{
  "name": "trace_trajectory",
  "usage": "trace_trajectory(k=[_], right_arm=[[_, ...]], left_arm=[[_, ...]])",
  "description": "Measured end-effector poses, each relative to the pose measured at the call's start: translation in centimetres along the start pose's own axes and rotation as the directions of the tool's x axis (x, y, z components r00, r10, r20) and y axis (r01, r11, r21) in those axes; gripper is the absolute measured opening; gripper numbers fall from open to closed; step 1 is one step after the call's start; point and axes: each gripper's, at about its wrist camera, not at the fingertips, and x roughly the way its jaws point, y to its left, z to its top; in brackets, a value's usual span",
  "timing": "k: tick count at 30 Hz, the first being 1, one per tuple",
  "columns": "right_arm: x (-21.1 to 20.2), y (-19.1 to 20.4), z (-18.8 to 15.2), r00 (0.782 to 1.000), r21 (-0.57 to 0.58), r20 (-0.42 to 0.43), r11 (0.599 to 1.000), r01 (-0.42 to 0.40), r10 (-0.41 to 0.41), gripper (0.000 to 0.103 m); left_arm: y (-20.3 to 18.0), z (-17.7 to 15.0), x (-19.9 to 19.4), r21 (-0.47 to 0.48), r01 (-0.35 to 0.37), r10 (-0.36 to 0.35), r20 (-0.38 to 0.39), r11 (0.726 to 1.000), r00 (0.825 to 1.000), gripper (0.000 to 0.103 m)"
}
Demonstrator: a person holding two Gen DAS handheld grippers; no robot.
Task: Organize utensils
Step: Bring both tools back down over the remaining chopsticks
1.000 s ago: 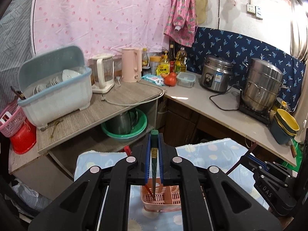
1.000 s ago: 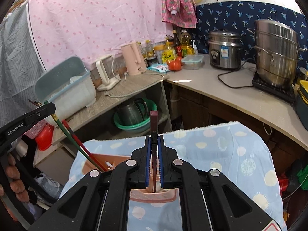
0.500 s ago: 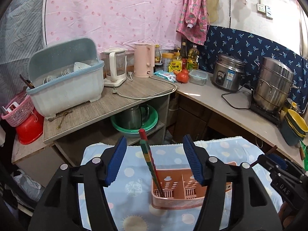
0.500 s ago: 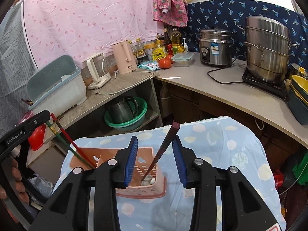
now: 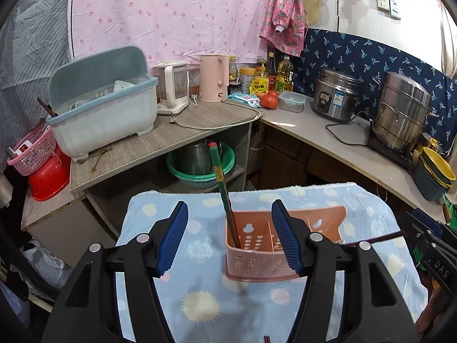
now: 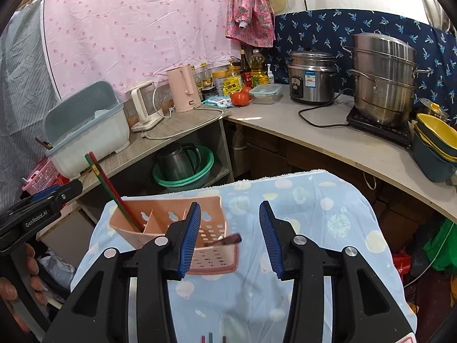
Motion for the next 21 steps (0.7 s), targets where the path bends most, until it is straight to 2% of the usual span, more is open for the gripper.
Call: trace_trajectory(k=[12,21], right_arm=[[-3.6,0.1,-4.0,1.000,-0.033,-0.029,0.999,-0.009,0.008,0.042],[-5.0,0.4,-8.4,0.995,-0.075,-0.096,0.997,-0.011,0.004,0.042]], left_arm=[[-1.0,-3.6,-2.8,0.003,0.023,-0.023,-0.031,1.000,0.999,0.058],[-2.3,-7.1,-4.1,0.012,0.056,-0.055,-0.078,0.998,0.995,0.058]])
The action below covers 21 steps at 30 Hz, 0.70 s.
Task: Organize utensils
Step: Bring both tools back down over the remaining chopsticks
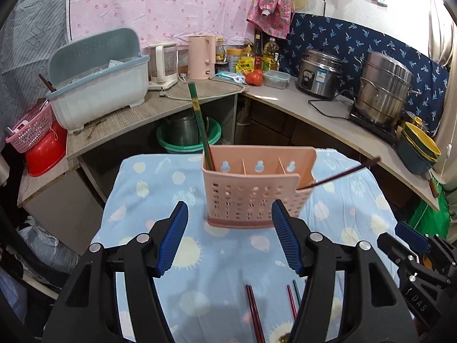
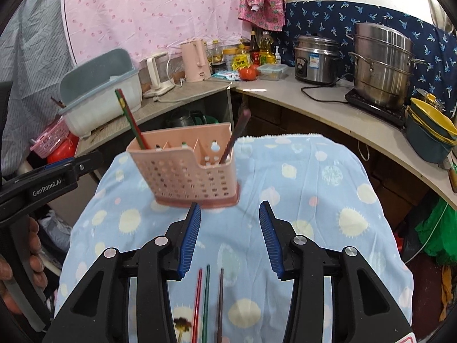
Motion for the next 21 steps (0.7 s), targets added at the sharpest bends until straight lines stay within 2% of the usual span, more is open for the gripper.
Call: trace_trajectory(k=[11,21], right_arm=[[-0.7,-0.1,-5.2,0.996,-0.004,-0.091,1.000,-0.002,0.001,0.042],[-0.9,-0.6,-11.0,0.978,-0.004,-0.211,1.000,0.010,-0.010,0.042]], left_arm=[[-1.1,-4.3,-0.8,0.018,0.035,-0.033,-0.064,0.999,0.997,0.058],[-1.5,-10.5,-0.5,0.019,0.045,-0.040,-0.188,0.999,0.981,0.058]])
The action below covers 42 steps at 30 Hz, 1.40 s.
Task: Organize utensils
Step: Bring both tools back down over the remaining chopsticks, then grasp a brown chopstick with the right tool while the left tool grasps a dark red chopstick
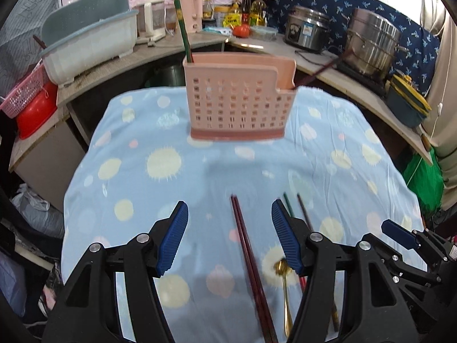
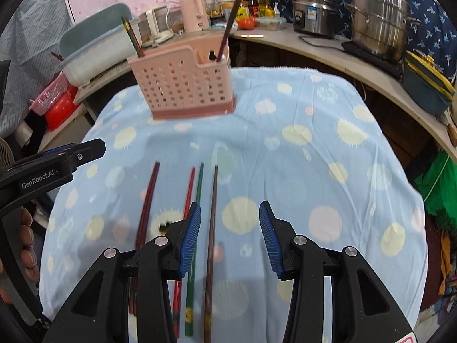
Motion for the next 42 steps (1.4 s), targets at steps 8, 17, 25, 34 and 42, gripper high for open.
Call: trace_trajectory(k=[8,17,25,34,42], right_arm=[[0.6,0.1,-4.6,0.996,-0.023,-0.093,1.000,0.005,-0.007,0.042],[0.9,0.5,-7.8,0.987,-0.042,-0.162,0.999,0.001,-0.007,0.042],[1.0,1.5,-9.0,0.984,-0.071,-0.177,0.997,-0.005,-0.007,0.040],[1.6,1.6,-9.6,0.982,-0.078,-0.187,0.997,0.012,-0.026,0.037],[1.5,1.6,-9.8,0.983,-0.084,-0.182,0.996,0.022,-0.037,0.037]], left_arm=[[0.0,-5.4,1.1,-0.003,0.000,-0.001,-0.109,1.000,0.994,0.058],[-0.6,-9.6,1.6,0.008,0.020,-0.018,-0.194,1.000,0.981,0.057],[-0.6,-11.0,1.6,0.010,0.022,-0.019,-0.218,1.000,0.976,0.056],[-1.1,-12.1,1.9,0.034,0.034,-0.025,-0.234,0.999,0.972,0.055],[-1.4,-12.9,1.5,0.041,0.049,-0.039,-0.235,0.998,0.971,0.055]])
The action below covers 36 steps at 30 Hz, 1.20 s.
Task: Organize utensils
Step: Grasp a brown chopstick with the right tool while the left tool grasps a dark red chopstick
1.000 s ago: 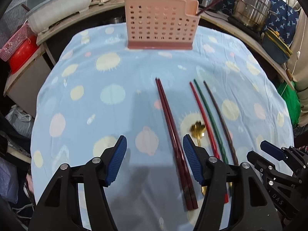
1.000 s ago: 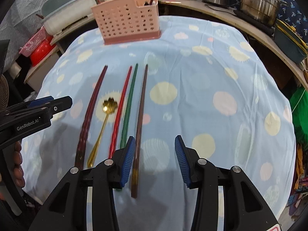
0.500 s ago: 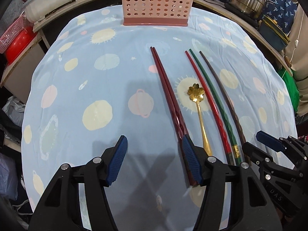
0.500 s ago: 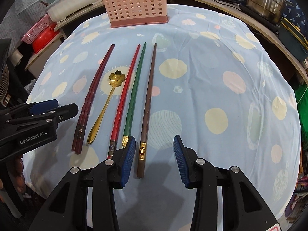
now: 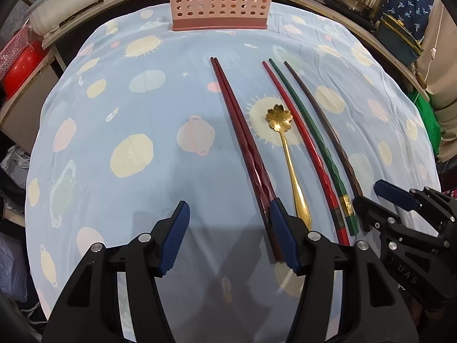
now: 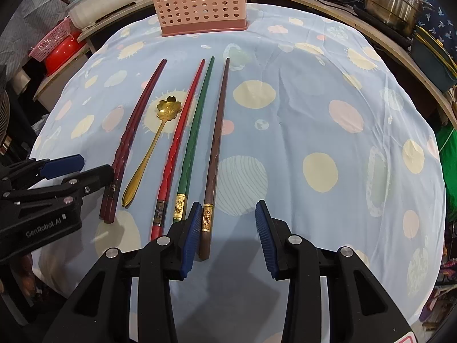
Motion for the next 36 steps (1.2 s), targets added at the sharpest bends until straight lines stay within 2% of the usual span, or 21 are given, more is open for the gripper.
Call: trace_trajectory(k=[6,10,15,19,23,28,30,36], right_arm=[[-0.1,0.1,-0.3,1.000,-0.006,0.003,1.000,0.008,-0.008,0.036],[-0.1,0.0,-0.4,1.000,-0.004,0.006,1.000,0.013,-0.013,0.033],[-0.1,0.0,-0.4,1.000,-0.012,0.007,1.000,0.017,-0.017,0.032],[-0.1,-0.1,-0.4,1.000,-0.011,0.012,1.000,0.016,-0.016,0.029],[-0.2,0.0,-0.5,1.000,-0.012,0.016,1.000,0.016,-0.016,0.015],[-0.3,0.1,-0.6,1.000,-0.017,0.016,1.000,0.012,-0.012,0.007],[-0.4,0.1,-0.6,1.000,-0.015,0.016,1.000,0.010,-0.010,0.007],[-0.8,-0.4,-0.5,1.000,0.009,0.021,1.000,0.000,0.000,0.007]], left_arm=[[-0.3,-1.0,-0.2,0.015,0.003,-0.003,0.001,1.000,1.000,0.057],[-0.6,-1.6,-0.1,0.047,-0.029,0.029,0.000,0.998,1.000,0.054],[-0.4,-1.6,-0.2,0.037,-0.029,0.029,0.002,0.999,1.000,0.051],[0.0,-1.7,-0.3,0.023,-0.034,0.033,0.009,0.999,0.999,0.041],[0.6,-1.8,-0.5,0.007,-0.031,0.031,0.015,1.000,0.999,0.028],[1.2,-1.8,-0.7,-0.008,-0.010,0.010,0.018,1.000,1.000,0.011],[1.3,-1.7,-0.8,-0.010,0.001,0.000,0.016,1.000,1.000,0.007],[1.7,-1.6,-1.3,-0.022,0.024,-0.023,0.021,0.999,1.000,0.007]])
